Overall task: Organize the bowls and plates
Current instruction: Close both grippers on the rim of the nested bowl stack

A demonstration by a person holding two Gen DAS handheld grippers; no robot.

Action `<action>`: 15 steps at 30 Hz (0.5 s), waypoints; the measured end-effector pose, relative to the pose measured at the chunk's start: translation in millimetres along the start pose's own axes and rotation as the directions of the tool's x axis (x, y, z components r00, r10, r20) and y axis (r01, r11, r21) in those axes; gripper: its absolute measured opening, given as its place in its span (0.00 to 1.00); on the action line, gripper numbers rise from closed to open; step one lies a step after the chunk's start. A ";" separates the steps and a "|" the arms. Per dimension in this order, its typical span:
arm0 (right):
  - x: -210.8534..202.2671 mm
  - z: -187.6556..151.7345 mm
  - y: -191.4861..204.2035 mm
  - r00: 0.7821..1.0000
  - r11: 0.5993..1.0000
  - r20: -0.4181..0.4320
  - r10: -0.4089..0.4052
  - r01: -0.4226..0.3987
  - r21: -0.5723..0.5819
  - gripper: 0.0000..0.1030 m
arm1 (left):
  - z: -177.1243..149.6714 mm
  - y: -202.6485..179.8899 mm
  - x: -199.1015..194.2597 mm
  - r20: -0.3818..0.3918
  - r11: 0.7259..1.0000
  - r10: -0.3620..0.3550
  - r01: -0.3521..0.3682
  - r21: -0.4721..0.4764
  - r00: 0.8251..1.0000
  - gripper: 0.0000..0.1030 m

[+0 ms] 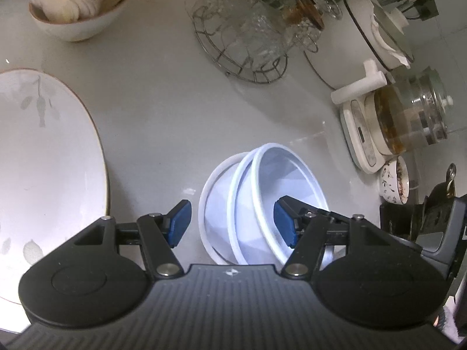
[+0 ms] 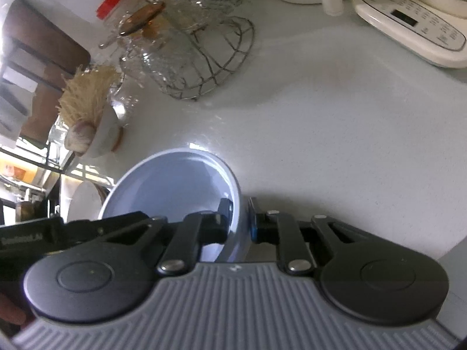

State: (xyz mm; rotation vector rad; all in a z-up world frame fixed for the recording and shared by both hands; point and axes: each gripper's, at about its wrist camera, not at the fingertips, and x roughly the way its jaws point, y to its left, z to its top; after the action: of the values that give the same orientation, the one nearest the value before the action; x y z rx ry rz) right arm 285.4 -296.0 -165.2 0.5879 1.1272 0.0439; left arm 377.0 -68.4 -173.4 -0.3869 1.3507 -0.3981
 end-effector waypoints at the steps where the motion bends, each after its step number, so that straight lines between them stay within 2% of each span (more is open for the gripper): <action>1: -0.8 -0.4 0.1 1.000 1.000 0.002 -0.003 0.003 -0.004 0.15 | -0.6 -0.5 0.8 0.000 1.000 0.001 -0.001 0.001 1.000 0.66; 8: -11.9 0.8 4.0 0.999 1.000 0.038 0.001 0.000 -0.021 0.20 | -3.2 3.1 -2.6 0.008 1.000 -0.006 0.006 -0.006 1.000 0.66; 11: -15.5 0.1 0.1 0.999 1.000 0.040 -0.008 0.008 -0.001 0.34 | -4.5 4.7 -1.3 0.005 1.000 0.000 0.000 -0.007 1.000 0.66; 15: -24.1 -1.4 -4.3 0.998 0.999 0.052 0.020 -0.022 0.023 0.36 | -5.2 7.8 0.6 0.000 1.000 0.007 -0.007 -0.010 1.000 0.65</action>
State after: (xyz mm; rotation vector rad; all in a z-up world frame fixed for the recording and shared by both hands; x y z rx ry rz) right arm 272.3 -306.8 -147.5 0.6189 1.0725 0.0333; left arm 372.4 -62.1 -178.7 -0.3904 1.3544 -0.3859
